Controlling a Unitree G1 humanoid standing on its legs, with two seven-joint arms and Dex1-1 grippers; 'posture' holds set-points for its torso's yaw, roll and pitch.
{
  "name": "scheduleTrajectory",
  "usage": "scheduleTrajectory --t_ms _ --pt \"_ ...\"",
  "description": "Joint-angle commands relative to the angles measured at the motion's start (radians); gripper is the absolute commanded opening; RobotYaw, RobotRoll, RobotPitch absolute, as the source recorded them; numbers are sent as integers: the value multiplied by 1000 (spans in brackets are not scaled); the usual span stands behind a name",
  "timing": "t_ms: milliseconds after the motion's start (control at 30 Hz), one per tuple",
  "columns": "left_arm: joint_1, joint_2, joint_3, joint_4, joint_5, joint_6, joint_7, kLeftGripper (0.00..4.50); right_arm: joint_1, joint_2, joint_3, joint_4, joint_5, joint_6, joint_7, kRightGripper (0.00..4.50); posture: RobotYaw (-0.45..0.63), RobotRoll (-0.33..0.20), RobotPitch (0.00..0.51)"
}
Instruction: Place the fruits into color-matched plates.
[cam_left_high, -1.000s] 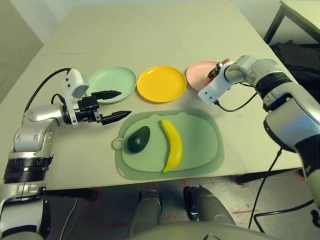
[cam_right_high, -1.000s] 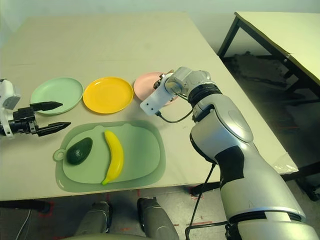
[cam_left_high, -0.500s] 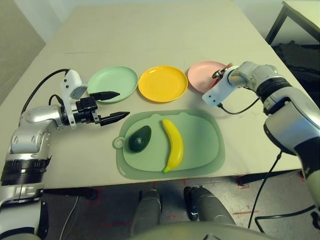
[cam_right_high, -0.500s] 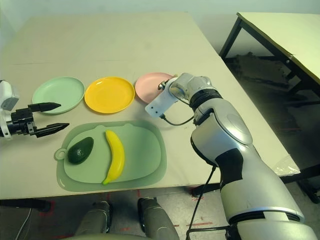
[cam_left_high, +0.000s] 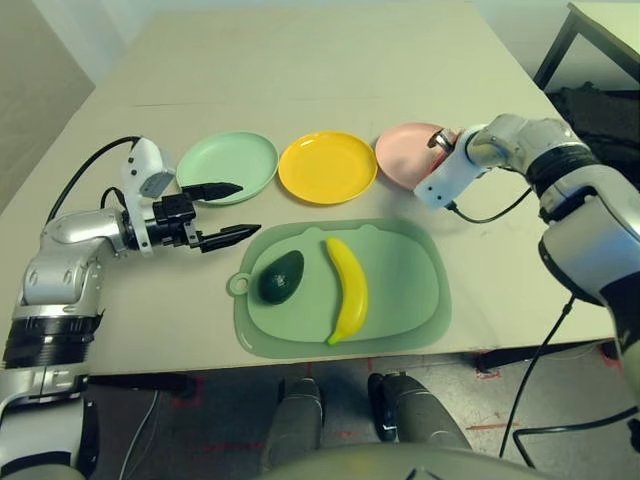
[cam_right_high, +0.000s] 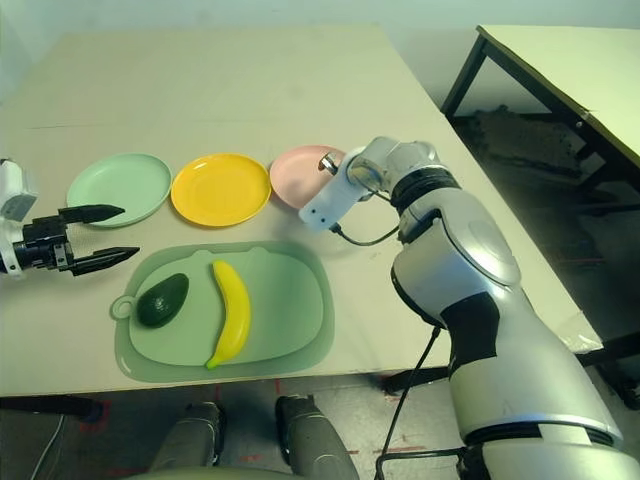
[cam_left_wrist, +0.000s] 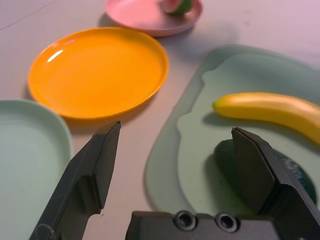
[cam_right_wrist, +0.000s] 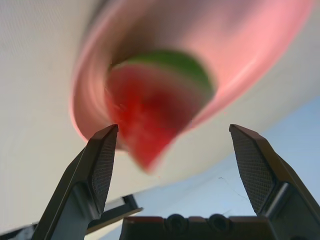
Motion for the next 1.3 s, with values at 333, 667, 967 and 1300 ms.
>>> scheduleTrajectory --t_ms 333,667,967,1300 --pt "56 47 30 19 -69 -35 -173 4500 -17 29 -92 -247 336 -488 399 4471 17 0 125" --pt "158 95 46 -52 -94 -55 -260 4500 164 -37 -20 -872 873 -269 808 4471 30 0 130" --pt "179 102 40 -115 -111 -62 -304 4500 234 -60 -4 -1087 966 -150 990 4471 42 0 137" --pt "191 101 44 -128 -111 -47 -290 4500 280 9 -18 -1060 865 -88 997 4471 50 0 143"
